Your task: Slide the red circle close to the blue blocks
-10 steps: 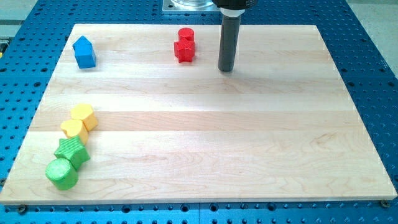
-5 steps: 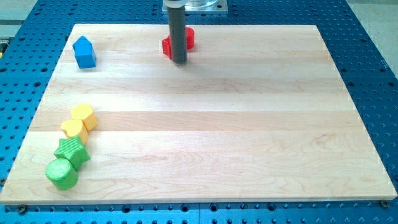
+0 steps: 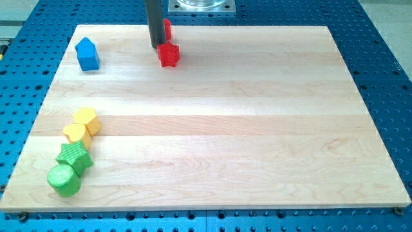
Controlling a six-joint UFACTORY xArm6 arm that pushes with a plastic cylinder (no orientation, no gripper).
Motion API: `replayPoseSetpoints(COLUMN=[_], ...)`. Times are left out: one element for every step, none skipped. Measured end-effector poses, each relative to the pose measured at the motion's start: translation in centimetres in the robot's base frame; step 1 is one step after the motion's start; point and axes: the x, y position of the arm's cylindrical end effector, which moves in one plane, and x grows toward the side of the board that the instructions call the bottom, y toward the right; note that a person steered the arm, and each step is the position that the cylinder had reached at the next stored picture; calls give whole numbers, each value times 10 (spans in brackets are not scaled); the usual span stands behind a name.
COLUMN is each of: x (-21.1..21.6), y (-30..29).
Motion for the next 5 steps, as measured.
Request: replayPoseSetpoints(x=[0,11,-21,-64,-64], y=[19,82,144,112,82])
